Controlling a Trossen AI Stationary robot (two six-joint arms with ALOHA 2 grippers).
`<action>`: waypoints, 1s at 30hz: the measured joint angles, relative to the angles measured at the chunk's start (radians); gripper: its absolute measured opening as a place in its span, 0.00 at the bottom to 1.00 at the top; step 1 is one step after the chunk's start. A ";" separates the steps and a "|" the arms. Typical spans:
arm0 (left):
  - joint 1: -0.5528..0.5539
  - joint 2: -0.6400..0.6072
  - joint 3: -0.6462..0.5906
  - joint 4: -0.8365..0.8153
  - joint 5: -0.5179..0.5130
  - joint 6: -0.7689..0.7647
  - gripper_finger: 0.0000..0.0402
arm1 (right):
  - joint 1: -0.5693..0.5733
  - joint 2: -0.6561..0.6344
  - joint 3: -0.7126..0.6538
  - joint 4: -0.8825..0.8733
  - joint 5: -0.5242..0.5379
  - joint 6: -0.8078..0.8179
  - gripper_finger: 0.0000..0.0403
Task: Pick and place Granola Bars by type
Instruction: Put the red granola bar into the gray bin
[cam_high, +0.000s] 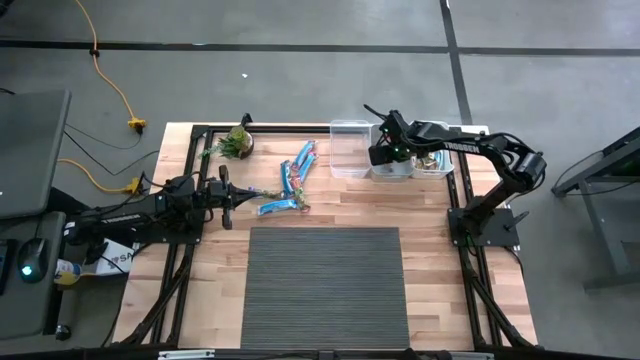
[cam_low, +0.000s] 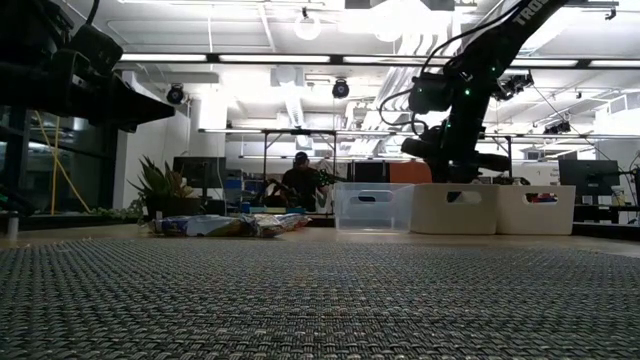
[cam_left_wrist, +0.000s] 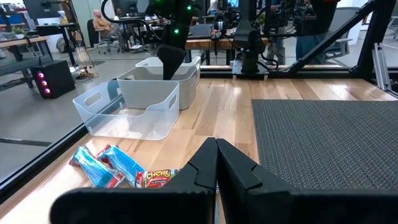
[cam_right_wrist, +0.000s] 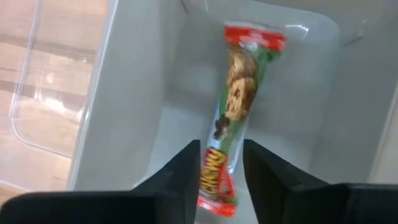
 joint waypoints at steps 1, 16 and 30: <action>0.000 0.000 0.000 0.000 0.000 0.000 0.00 | 0.000 0.000 0.000 0.000 0.000 0.000 0.28; 0.000 0.000 0.000 0.000 0.000 0.000 0.00 | 0.000 -0.022 0.055 0.056 0.004 -0.139 0.45; 0.000 0.000 0.000 0.000 0.000 0.000 0.00 | 0.102 -0.073 0.398 0.198 -0.018 -0.336 0.46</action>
